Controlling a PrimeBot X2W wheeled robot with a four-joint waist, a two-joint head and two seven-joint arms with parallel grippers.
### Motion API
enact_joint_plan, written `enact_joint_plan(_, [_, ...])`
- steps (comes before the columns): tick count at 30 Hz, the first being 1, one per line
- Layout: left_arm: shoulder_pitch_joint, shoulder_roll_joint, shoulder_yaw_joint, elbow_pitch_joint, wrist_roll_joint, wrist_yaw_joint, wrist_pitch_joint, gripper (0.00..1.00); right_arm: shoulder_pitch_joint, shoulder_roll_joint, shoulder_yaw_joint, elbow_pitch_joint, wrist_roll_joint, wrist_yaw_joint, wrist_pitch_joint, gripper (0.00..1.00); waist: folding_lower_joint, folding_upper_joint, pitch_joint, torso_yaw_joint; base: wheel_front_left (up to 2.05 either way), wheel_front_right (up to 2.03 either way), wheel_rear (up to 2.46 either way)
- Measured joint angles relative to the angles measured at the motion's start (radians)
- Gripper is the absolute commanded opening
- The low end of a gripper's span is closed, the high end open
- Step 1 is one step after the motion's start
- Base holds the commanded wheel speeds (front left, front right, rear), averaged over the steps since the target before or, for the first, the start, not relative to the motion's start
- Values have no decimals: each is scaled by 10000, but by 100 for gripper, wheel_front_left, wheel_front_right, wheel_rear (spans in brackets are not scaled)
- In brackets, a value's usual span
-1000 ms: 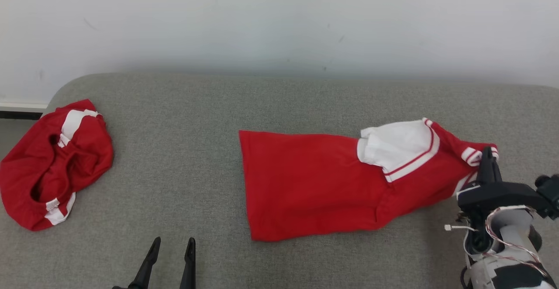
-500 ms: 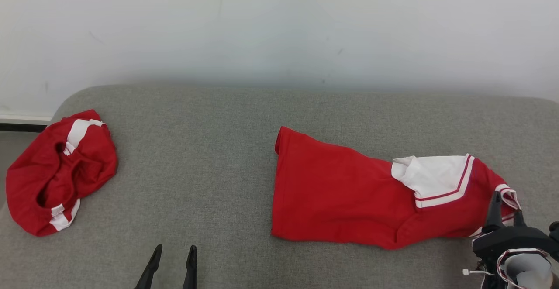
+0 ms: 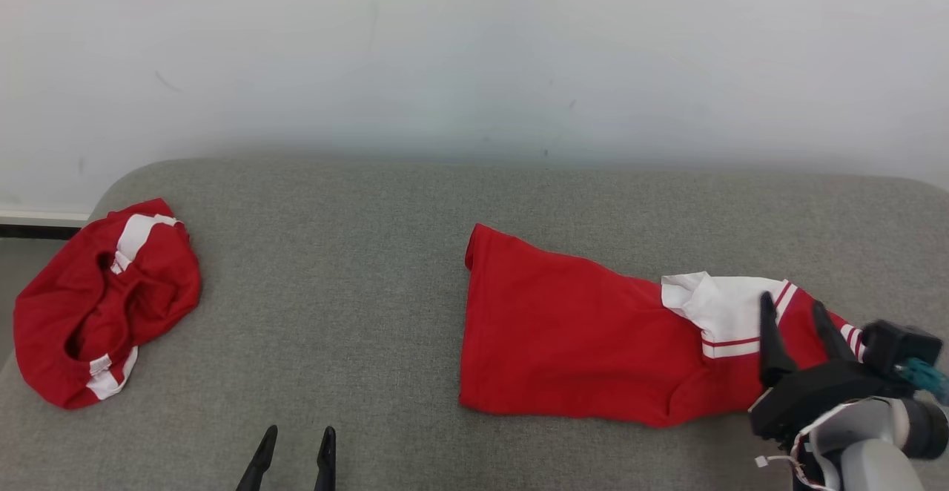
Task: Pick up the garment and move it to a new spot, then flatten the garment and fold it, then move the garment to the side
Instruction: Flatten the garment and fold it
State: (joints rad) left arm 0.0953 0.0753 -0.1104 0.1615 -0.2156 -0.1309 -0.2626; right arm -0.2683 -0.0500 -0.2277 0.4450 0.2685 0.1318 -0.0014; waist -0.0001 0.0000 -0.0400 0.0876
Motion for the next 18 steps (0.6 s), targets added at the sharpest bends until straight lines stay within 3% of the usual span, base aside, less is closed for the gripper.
enact_joint_plan(9, [3, -4, -50, 109, 4, 0, 0, 100, 1151, -2, 1988, -2495, -2443, 0, -627, 100, 0, 0, -29, 4, 0, 0, 0])
enact_joint_plan(18, [-14, 8, 132, 217, 8, 0, 0, 100, 2453, -2, 2284, -3212, -2778, 0, -982, 100, 0, 0, -37, -188, 0, 0, 0])
